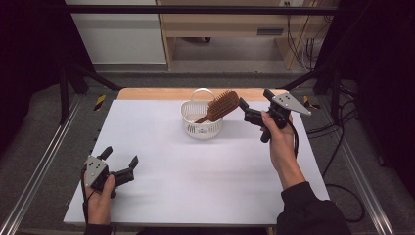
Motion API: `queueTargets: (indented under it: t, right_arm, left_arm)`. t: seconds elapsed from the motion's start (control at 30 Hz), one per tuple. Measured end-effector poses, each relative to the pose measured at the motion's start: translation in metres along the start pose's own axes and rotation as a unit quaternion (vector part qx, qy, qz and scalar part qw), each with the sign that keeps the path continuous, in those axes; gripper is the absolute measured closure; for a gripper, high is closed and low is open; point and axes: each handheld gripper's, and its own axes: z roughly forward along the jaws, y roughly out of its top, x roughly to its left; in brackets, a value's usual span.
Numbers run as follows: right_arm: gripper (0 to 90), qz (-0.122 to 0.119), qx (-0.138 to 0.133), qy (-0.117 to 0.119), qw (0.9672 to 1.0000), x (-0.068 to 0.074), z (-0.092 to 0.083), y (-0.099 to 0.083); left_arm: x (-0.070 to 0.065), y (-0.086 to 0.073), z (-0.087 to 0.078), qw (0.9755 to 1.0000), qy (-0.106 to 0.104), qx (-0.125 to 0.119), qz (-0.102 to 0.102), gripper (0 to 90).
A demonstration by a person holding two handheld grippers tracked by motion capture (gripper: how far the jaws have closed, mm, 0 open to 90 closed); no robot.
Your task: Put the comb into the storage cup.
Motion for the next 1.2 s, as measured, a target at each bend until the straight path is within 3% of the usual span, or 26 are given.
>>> queueTargets:
  t: [0.53, 1.2]
  right_arm:
    - [3.3, -0.01, 0.005, -0.006, 0.9999, -0.009, -0.02, -0.007]
    - [3.2, -0.015, 0.01, -0.009, 0.9998, -0.014, -0.027, -0.012]
  left_arm:
    - [0.002, 0.001, -0.002, 1.0, 0.0, 0.001, -0.007, 1.7]
    - [0.001, 0.002, -0.002, 1.0, -0.006, -0.002, -0.006, 1.6]
